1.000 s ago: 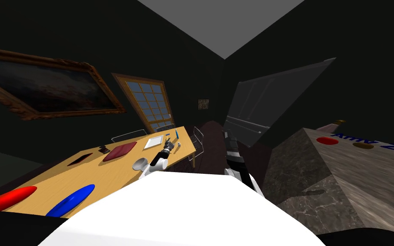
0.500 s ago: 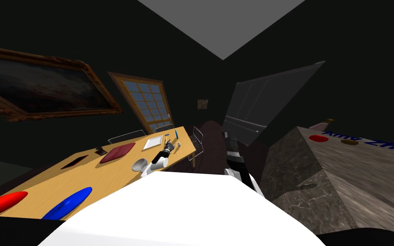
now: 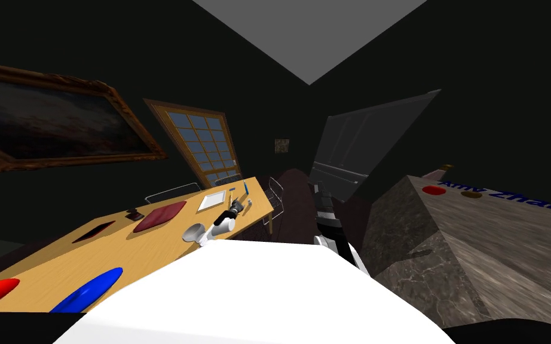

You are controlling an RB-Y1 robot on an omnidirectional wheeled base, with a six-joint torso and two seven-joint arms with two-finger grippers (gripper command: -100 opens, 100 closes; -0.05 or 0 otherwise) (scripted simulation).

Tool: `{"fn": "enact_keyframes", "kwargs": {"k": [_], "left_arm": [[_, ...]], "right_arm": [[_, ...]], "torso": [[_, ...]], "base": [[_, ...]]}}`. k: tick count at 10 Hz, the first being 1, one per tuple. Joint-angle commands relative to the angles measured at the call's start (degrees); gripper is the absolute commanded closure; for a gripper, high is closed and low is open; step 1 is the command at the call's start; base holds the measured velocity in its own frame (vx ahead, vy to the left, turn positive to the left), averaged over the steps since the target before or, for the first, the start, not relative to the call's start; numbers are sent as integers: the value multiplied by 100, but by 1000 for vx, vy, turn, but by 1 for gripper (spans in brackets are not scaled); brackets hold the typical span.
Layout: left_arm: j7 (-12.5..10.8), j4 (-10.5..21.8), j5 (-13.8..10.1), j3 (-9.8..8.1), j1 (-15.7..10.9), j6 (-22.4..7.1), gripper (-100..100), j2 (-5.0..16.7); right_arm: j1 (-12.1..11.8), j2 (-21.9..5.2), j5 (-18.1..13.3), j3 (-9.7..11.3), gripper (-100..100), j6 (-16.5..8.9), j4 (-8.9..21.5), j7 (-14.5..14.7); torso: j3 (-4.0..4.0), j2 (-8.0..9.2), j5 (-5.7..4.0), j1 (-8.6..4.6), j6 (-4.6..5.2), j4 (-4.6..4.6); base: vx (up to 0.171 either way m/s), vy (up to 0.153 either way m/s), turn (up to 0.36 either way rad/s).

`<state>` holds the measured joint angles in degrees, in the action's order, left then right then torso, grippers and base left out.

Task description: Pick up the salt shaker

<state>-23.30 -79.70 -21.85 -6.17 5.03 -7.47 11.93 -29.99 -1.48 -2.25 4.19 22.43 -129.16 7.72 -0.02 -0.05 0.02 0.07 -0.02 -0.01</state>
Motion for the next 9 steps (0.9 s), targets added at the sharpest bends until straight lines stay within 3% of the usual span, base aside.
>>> {"fn": "enact_keyframes", "kwargs": {"k": [1, 5, 9], "left_arm": [[-77, 198, -35, -36, -93, -98, -100, 16], [-478, 915, -265, -220, -572, -516, -100, 149], [-731, 1552, -403, -349, -882, -754, -100, 234]], "right_arm": [[0, 0, 0, 0, 0, 0, 0, 0], [0, 0, 0, 0, 0, 0, 0, 0], [0, 0, 0, 0, 0, 0, 0, 0]], "torso": [[0, 0, 0, 0, 0, 0], [-2, -3, -1, -4, 0, -1], [-3, -5, -1, -7, -2, -1]], "base": [[-4, 11, -37], [2, 6, -55], [9, -2, -32]]}}
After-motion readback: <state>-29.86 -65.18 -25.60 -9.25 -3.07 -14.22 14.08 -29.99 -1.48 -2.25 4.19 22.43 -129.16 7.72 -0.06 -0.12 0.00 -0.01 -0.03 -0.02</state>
